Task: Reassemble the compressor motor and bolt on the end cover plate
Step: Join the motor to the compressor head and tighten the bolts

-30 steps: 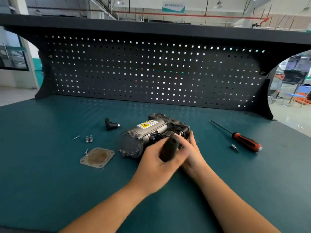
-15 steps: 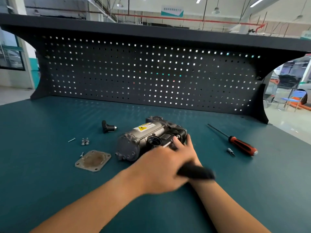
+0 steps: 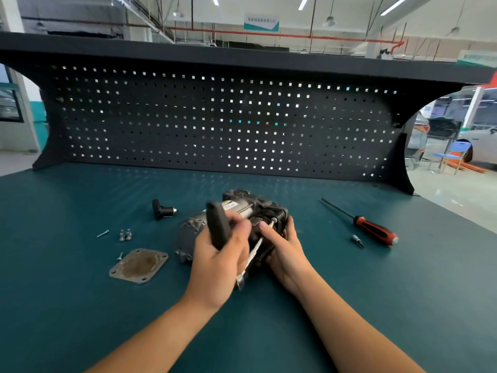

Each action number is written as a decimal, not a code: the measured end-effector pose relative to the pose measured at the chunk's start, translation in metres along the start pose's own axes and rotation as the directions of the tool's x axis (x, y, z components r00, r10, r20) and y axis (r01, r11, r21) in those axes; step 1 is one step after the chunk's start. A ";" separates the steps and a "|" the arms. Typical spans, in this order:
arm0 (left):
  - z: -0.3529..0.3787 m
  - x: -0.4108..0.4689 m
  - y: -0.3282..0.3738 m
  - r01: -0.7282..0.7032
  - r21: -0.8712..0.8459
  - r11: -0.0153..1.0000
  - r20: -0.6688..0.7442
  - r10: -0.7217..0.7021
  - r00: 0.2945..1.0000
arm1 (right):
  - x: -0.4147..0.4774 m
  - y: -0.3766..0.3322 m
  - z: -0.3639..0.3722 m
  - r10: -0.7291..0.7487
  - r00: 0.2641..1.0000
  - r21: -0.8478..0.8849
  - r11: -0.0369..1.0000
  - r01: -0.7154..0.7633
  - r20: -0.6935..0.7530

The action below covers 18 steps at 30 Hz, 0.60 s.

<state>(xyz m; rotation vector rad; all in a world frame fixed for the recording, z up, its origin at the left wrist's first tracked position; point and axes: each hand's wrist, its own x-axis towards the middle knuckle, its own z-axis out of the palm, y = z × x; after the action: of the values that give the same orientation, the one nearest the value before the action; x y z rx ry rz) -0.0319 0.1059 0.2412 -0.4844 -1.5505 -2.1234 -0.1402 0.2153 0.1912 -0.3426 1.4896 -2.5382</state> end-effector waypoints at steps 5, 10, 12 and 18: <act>-0.020 0.021 0.002 0.149 -0.381 0.912 -0.253 -0.258 0.932 | 0.003 0.001 0.000 0.008 1.000 0.010 1.000 -0.008 -0.008; -0.005 0.009 0.007 -0.177 0.257 0.950 0.278 0.103 0.955 | 0.003 0.001 -0.002 0.038 0.999 0.028 0.999 -0.037 -0.028; 0.002 0.005 0.009 -0.446 0.524 0.726 0.660 -0.015 0.751 | 0.003 -0.001 -0.004 0.051 0.998 0.037 0.998 -0.050 -0.033; 0.007 0.006 0.005 -0.891 0.440 0.115 0.840 -0.403 0.363 | 0.000 0.001 0.002 0.017 0.998 0.007 1.000 -0.017 -0.058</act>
<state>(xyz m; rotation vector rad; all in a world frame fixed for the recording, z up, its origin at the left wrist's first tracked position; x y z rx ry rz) -0.0336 0.1106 0.2505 -1.3944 -2.5368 0.2353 -0.1399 0.2129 0.1914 -0.2567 1.4971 -2.5600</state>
